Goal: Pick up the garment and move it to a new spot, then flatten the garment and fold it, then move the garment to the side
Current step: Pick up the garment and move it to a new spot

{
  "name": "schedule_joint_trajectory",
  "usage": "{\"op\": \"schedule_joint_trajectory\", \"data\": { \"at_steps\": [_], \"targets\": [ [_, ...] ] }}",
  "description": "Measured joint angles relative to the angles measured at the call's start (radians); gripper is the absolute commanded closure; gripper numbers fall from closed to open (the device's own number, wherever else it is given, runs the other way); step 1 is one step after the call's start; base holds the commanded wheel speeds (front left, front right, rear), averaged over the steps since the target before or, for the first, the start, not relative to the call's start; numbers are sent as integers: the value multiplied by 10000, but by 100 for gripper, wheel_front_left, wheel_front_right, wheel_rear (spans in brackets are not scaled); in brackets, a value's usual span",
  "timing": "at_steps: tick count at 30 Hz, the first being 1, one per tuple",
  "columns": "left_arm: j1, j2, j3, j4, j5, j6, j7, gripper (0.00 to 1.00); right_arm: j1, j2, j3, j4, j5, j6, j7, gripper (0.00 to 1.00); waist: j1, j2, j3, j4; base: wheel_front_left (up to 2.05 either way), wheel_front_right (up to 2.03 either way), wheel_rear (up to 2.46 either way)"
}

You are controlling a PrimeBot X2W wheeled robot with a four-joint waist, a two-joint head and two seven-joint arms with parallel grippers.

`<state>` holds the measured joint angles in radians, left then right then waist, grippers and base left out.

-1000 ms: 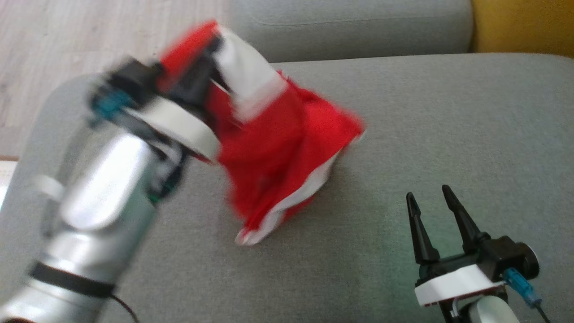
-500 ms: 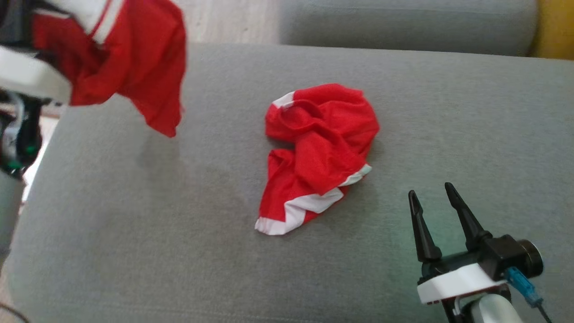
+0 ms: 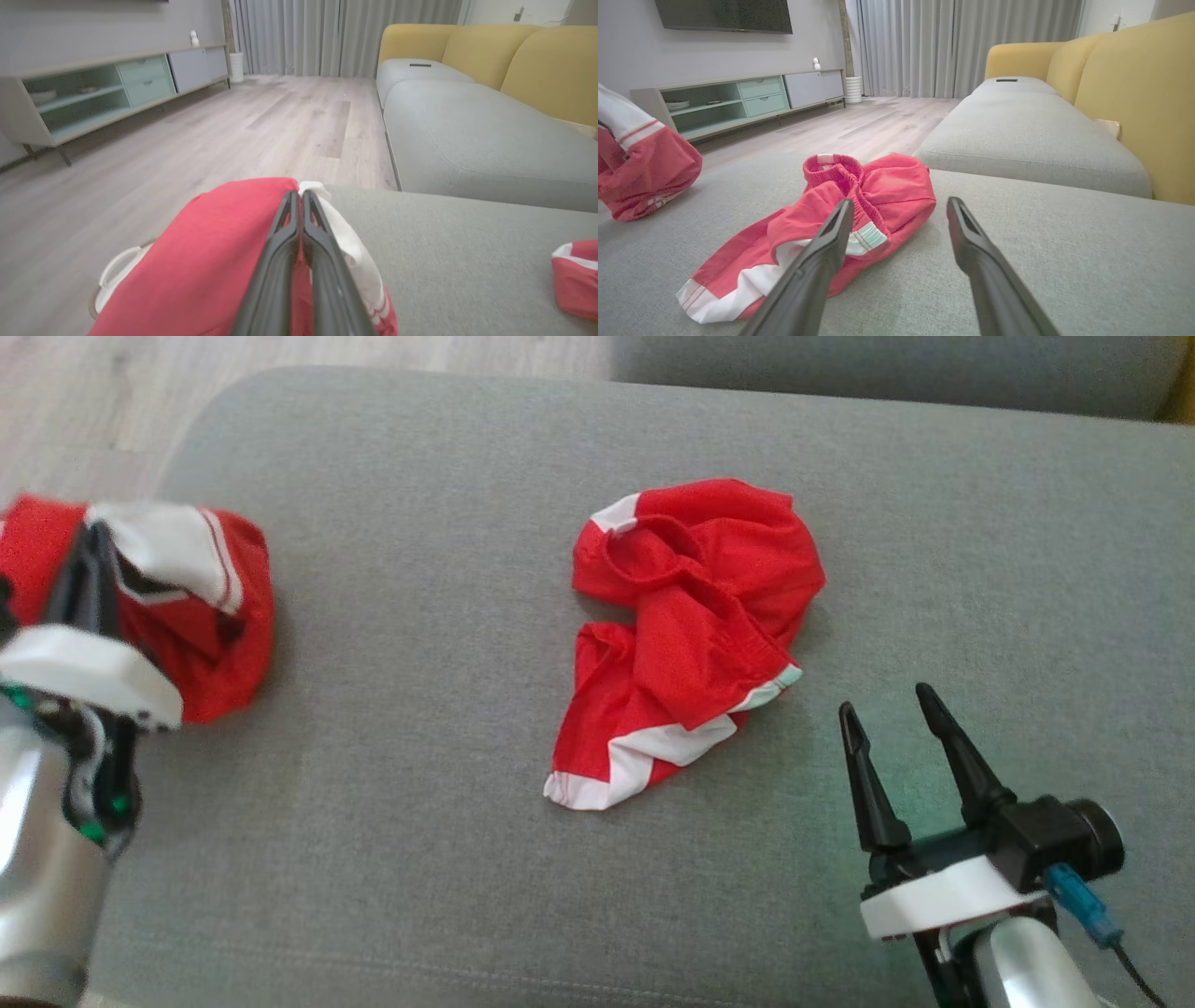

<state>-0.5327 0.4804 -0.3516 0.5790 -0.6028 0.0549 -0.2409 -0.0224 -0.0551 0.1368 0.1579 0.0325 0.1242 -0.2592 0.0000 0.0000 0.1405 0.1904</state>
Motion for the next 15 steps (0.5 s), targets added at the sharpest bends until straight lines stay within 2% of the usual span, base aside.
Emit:
{"op": "schedule_joint_trajectory", "data": {
  "at_steps": [2, 3, 4, 5, 10, 15],
  "targets": [
    [134, -245, 115, 431, -232, -376, -69, 100, -102, -33, 12, 4, 0, 0, 0, 0, 0, 0, 61, -100, 0, 0, 0],
    [196, -385, 163, 602, -341, -577, -71, 84, -128, -46, 4, 4, 0, 0, 0, 0, 0, 0, 74, -153, 0, 0, 0],
    [228, -483, 207, 771, -370, -652, -71, 58, -130, -50, 6, 6, 0, 0, 0, 0, 0, 0, 72, -204, 0, 0, 0],
    [274, -545, 326, 815, -362, -692, -71, 0, -128, -50, 2, 12, 0, 0, 0, 0, 0, 0, 56, -254, 0, 0, 0],
    [638, -654, 1519, -468, 313, -1037, -86, 0, -119, -44, -50, 54, 15, 0, 0, 0, 0, 0, -227, -513, 0, 0, 0],
    [2339, -1469, 2270, -2477, 1425, -1135, -150, 0, -40, -13, -33, 134, 125, 0, 0, 0, 0, 0, -772, -850, 0, 0, 0]
  ]
}}
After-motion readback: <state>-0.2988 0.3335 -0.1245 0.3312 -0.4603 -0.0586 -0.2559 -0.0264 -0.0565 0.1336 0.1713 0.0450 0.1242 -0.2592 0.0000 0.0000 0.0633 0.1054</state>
